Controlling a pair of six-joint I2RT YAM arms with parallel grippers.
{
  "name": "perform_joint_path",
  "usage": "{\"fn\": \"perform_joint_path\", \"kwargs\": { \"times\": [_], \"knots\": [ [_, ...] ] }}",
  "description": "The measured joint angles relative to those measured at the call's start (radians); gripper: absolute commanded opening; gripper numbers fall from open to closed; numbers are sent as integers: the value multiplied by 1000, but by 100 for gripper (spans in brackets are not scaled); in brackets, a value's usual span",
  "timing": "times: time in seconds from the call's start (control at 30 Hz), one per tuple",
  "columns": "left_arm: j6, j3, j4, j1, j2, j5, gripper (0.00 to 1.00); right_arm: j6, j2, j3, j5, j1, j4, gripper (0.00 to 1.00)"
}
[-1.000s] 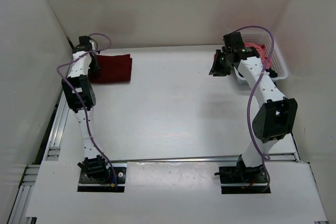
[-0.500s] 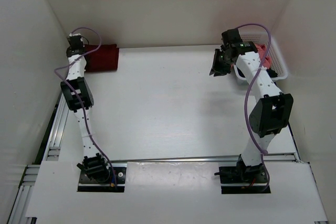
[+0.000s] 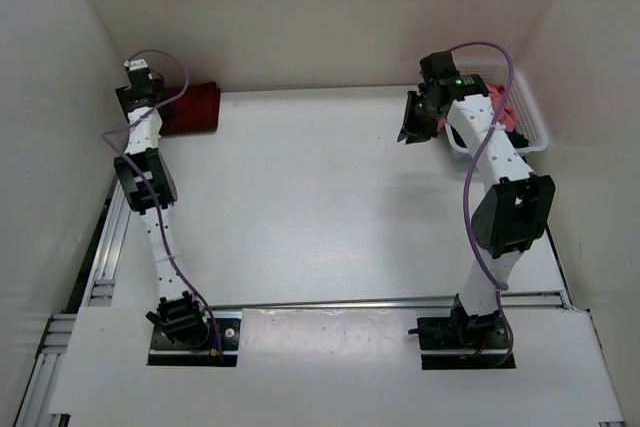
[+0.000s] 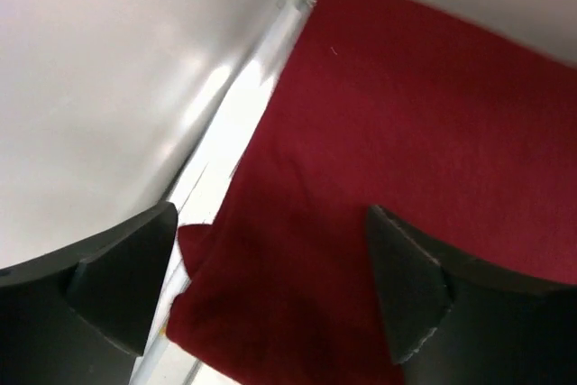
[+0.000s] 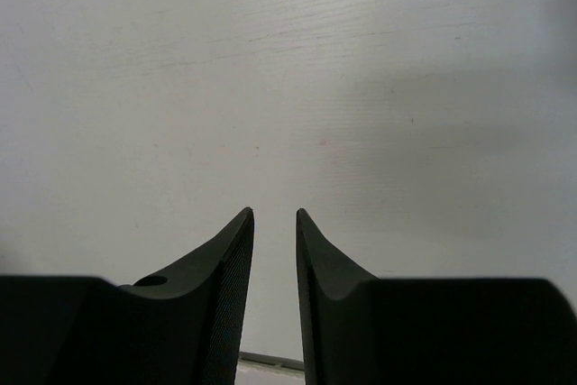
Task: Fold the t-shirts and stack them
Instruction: Put the neatly folded tshirt into the corner of the board with the left arm, then grab crumpled tshirt from bin with the right arm
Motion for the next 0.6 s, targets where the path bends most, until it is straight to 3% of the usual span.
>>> {"fn": "perform_joint_path", "kwargs": {
  "times": [0.23,0.33,0.43,0.5,0.6],
  "knots": [
    [-3,-75,59,0,-54,-86,97,-3,0,0,0,0,0,30],
    [-3,-223,52,-5,-171,-88,98,-2,0,18,0,-8,-3,47],
    [-4,-389,50,-32,-331,-66,100,9,10,110,8,-52,-16,77],
    [-4,-483,56,-72,-447,-49,100,15,36,214,25,-106,-16,87],
    [-4,-555,41,-162,-595,0,100,29,100,359,76,-212,24,88]
  ]
}}
